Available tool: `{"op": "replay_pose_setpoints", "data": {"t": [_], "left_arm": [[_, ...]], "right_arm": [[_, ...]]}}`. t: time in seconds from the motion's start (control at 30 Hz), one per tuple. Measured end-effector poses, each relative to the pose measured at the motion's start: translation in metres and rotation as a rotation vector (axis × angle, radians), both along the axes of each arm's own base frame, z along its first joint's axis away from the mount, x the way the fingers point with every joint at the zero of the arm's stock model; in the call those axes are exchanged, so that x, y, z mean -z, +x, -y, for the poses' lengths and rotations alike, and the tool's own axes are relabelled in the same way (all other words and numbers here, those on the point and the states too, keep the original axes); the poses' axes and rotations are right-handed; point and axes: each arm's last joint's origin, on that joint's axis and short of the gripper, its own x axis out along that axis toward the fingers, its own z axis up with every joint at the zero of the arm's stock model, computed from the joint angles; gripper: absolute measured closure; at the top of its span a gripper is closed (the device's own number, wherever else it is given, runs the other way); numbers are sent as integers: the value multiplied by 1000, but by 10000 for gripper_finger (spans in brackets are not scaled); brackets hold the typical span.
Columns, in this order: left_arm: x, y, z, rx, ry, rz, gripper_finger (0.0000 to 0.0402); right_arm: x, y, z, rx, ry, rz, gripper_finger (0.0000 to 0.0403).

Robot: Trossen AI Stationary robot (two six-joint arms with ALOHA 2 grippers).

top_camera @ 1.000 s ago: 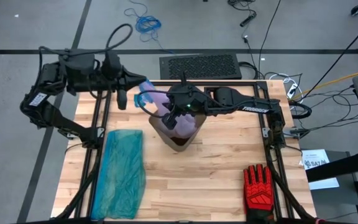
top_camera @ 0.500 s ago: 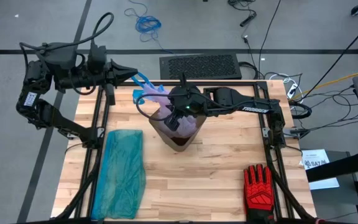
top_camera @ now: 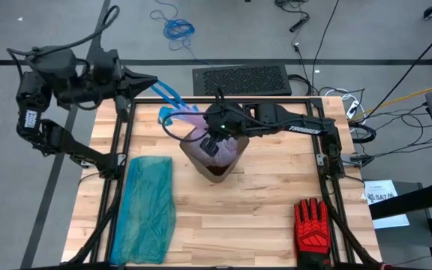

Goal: Place trash/remove bag and relplace
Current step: Close the trash bag

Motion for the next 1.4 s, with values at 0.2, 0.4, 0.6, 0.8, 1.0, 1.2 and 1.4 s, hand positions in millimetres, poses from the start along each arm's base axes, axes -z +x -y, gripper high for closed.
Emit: {"op": "replay_pose_setpoints", "data": {"t": [0.2,0.4,0.6,0.8,1.0,1.2,1.4], "left_arm": [[-3,-8,1,-9,4,21,401],[-4,-9,1,-21,6,33,401],[-4,-12,1,-23,7,37,402],[-5,-13,1,-27,7,40,402],[-4,-13,1,-29,7,38,402],[-4,-13,1,-29,7,37,402],[-5,-12,1,-29,8,44,402]], "right_arm": [[-1,2,1,-85,59,14,402],[-9,-1,4,-175,126,64,353],[-23,-12,9,-170,114,107,250],[-41,-16,11,-169,95,236,145],[-41,-5,13,-123,60,295,88],[-17,19,21,-94,51,260,76],[12,44,38,10,-16,212,75]]}}
